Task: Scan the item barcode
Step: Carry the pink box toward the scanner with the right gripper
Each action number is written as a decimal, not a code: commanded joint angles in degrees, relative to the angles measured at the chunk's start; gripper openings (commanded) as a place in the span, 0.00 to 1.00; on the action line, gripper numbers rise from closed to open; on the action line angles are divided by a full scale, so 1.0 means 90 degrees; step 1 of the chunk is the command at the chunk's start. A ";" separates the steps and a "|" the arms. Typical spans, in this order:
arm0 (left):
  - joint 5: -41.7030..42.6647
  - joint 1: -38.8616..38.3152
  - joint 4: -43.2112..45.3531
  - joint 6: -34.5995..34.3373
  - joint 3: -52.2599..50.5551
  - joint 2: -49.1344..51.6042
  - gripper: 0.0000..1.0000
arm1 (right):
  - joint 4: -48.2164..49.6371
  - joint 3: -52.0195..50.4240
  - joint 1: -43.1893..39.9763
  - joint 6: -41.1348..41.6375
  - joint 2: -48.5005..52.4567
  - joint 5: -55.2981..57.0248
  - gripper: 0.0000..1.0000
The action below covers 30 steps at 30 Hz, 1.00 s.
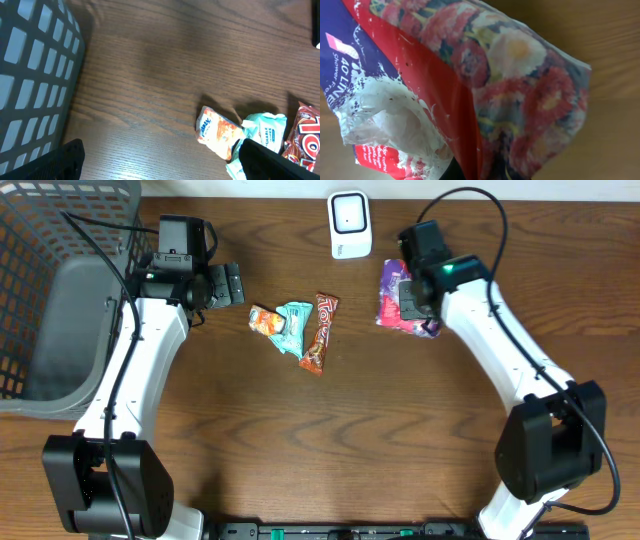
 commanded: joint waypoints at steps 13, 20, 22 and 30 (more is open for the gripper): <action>-0.0061 0.0029 -0.0015 0.0061 -0.0019 0.0053 0.98 | -0.0083 0.0078 0.0816 -0.0469 0.0809 0.2844 0.01; -0.0061 0.0029 -0.0015 0.0061 -0.0019 0.0053 0.98 | 0.0136 0.0078 0.1214 -0.0464 0.1025 0.2613 0.13; -0.0061 0.0029 -0.0015 0.0061 -0.0019 0.0053 0.98 | 0.0182 0.0075 0.1333 -0.0459 0.1061 0.2368 0.20; -0.0061 0.0029 -0.0015 0.0063 -0.0019 0.0053 0.98 | 0.0481 0.0114 0.1887 -0.0328 0.1076 0.1523 0.66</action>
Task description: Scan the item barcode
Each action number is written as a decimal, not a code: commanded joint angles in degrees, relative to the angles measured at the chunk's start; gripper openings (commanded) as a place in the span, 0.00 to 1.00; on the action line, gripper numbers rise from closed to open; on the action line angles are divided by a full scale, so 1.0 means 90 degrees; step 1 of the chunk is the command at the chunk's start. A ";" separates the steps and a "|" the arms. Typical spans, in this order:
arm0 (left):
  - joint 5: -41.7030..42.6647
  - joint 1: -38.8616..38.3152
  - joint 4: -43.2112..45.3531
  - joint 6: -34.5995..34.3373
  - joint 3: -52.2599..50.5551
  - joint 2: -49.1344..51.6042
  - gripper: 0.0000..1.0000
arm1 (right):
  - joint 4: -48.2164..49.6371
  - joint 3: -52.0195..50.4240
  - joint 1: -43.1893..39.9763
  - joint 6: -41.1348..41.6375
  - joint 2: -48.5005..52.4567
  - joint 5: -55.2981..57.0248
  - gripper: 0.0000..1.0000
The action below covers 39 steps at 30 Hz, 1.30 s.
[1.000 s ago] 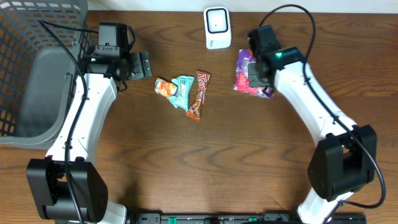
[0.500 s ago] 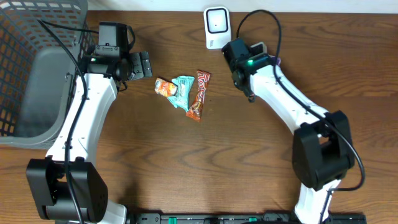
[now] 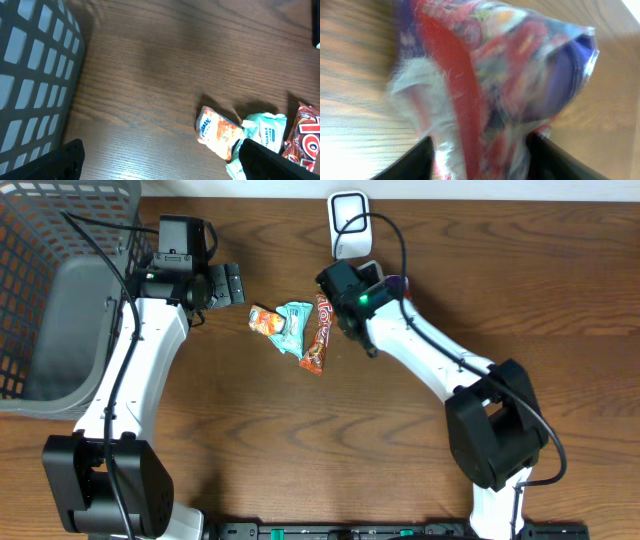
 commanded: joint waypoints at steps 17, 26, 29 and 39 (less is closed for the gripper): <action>-0.0061 0.0029 -0.0015 0.0061 -0.0019 0.0053 0.98 | -0.0580 0.2356 0.0270 0.0175 0.0083 -0.1834 0.91; -0.0061 0.0029 -0.0015 0.0058 -0.0019 0.0053 0.98 | -0.0678 0.2446 -0.0838 0.0172 0.0085 -0.3803 0.90; -0.0061 0.0029 -0.0015 0.0058 -0.0019 0.0053 0.98 | -0.0702 0.2433 -0.1107 0.0172 0.0085 -0.4663 0.91; -0.0061 0.0029 -0.0015 0.0058 -0.0019 0.0053 0.98 | -0.0746 0.2356 -0.0974 -0.0017 0.0097 -0.4687 0.89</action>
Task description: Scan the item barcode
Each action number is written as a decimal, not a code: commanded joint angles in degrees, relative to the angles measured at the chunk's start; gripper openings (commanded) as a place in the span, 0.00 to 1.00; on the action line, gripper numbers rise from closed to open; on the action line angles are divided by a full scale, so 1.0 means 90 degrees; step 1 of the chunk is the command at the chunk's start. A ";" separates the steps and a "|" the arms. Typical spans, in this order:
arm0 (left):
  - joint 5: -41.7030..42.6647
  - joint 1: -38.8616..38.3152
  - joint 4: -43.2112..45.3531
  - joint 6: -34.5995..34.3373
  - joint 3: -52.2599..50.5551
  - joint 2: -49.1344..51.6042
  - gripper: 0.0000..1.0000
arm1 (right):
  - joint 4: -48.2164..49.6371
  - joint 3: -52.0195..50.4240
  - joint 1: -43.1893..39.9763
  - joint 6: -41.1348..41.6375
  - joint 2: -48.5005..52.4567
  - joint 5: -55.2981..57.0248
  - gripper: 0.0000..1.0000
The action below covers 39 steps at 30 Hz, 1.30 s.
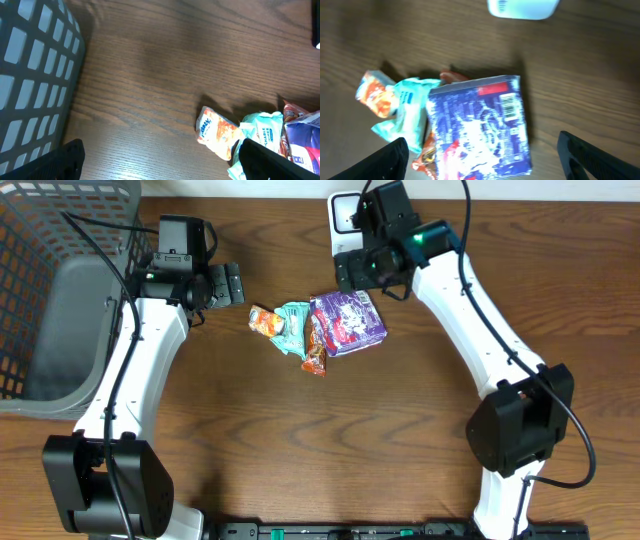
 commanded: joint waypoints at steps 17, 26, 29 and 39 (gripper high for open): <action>-0.0058 0.0029 -0.0015 0.0061 -0.0019 0.0053 0.98 | 0.0593 -0.0692 0.1180 0.0522 0.0486 0.2064 0.54; -0.0061 0.0029 -0.0015 0.0058 -0.0019 0.0053 0.98 | 0.0590 -0.0709 0.1409 0.0656 0.1222 0.1251 0.43; -0.0061 0.0029 -0.0015 0.0058 -0.0019 0.0053 0.98 | 0.0590 -0.0709 0.1528 0.0653 0.1360 0.1338 0.45; -0.0061 0.0029 -0.0015 0.0058 -0.0019 0.0053 0.98 | 0.0534 -0.0709 0.1863 0.0653 0.1435 0.2288 0.52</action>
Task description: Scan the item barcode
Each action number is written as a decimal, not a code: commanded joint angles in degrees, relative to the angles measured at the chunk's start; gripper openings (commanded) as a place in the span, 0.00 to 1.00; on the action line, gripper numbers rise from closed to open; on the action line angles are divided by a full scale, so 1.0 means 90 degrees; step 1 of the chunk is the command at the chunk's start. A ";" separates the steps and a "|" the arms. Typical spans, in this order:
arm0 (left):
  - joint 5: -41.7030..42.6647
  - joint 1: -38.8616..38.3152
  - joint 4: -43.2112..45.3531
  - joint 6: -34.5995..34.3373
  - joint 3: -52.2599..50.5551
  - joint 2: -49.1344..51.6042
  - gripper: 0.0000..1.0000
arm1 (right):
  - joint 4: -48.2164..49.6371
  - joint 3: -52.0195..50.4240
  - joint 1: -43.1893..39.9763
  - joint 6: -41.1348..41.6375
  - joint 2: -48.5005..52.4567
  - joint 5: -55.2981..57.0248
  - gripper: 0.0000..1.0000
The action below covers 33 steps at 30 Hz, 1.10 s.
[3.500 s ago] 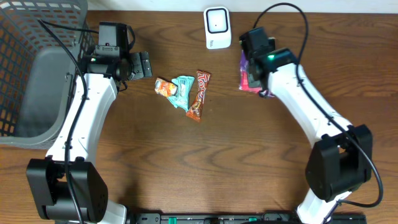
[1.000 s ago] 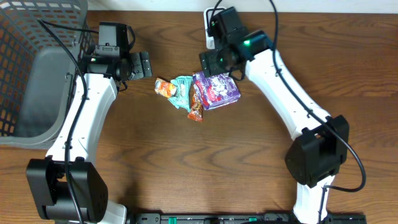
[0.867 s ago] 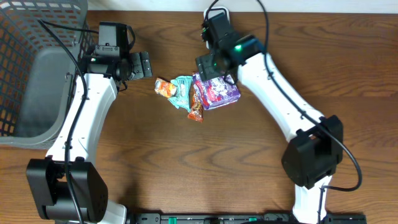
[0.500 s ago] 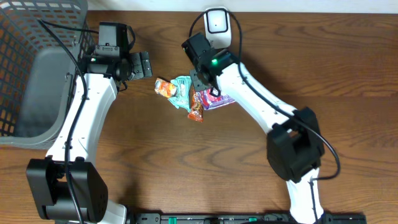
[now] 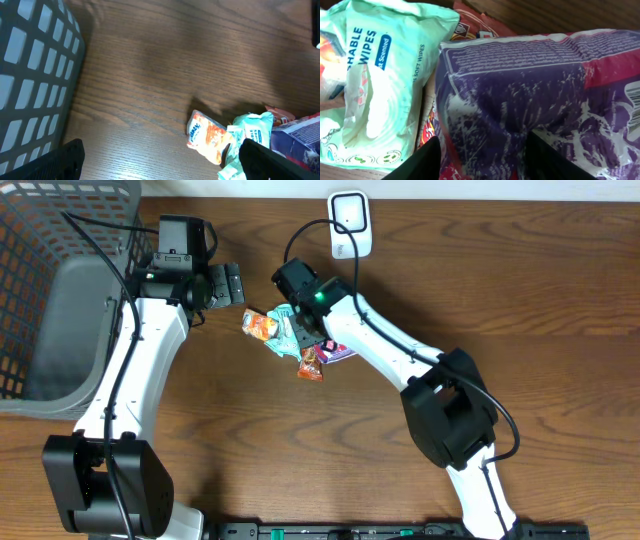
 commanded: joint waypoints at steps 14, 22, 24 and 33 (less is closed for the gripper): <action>-0.0061 0.0029 -0.0015 0.0058 -0.0019 0.0053 0.98 | -0.0299 -0.0046 0.0313 0.0146 0.0153 0.1787 0.64; -0.0058 0.0029 -0.0015 0.0058 -0.0019 0.0053 0.98 | -0.0209 0.0073 0.0313 0.0143 0.0121 0.1785 0.74; -0.0058 0.0029 -0.0015 0.0058 -0.0019 0.0053 0.98 | -0.0223 0.0192 0.0313 0.0143 0.0092 0.1780 0.75; -0.0058 0.0029 -0.0015 0.0058 -0.0019 0.0053 0.98 | -0.0355 0.0418 0.0313 0.0049 0.0063 0.1222 0.66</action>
